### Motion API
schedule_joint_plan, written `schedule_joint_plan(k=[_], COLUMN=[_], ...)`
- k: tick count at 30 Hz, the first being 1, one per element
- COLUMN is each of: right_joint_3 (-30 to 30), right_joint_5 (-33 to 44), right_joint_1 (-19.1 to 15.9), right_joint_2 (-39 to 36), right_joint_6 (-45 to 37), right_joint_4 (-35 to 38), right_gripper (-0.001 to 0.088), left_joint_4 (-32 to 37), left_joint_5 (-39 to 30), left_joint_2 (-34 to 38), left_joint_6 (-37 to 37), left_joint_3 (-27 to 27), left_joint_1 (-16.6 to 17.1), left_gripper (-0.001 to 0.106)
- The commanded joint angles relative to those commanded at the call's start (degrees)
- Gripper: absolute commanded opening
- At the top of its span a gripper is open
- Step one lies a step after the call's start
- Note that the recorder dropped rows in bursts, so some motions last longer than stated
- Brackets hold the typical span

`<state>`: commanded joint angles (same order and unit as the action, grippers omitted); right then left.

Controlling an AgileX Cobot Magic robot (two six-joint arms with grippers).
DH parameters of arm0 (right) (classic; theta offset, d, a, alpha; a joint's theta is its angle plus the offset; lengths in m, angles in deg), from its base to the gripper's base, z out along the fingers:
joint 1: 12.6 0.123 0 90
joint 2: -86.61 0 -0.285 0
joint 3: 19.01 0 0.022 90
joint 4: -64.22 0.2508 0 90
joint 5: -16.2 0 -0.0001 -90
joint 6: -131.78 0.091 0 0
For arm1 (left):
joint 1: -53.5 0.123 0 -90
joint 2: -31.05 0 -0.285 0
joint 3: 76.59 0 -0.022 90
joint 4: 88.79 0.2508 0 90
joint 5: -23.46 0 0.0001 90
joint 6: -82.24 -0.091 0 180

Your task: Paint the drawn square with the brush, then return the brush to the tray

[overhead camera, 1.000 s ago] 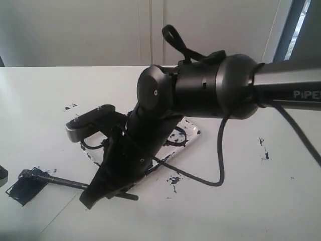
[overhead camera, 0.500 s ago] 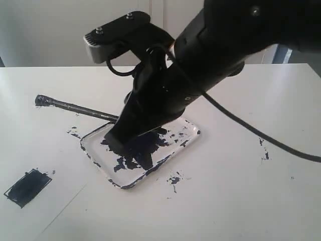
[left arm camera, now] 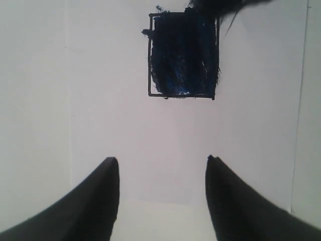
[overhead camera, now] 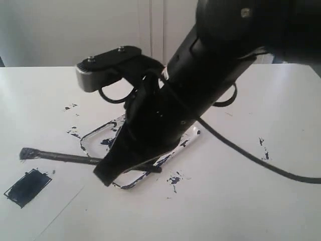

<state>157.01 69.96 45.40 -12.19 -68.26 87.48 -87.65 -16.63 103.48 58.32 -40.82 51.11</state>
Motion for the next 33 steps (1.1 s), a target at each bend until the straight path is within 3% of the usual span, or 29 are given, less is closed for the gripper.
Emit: schedule_joint_plan(k=[8, 33], right_joint_3=[0.00, 1.59], right_joint_5=[-5.83, -9.24], right_joint_1=[3.02, 3.11], right_joint_2=[-5.76, -9.84], right_joint_6=[-0.27, -0.27], right_joint_4=[0.15, 0.24], right_gripper=[0.0000, 0.0000], left_joint_4=[1.06, 0.84], left_joint_5=[1.07, 2.22], left_joint_2=[0.00, 0.00], left_joint_6=[0.00, 0.14], left_joint_3=[0.00, 0.00], left_joint_1=[0.00, 0.00], left_gripper=[0.056, 0.056])
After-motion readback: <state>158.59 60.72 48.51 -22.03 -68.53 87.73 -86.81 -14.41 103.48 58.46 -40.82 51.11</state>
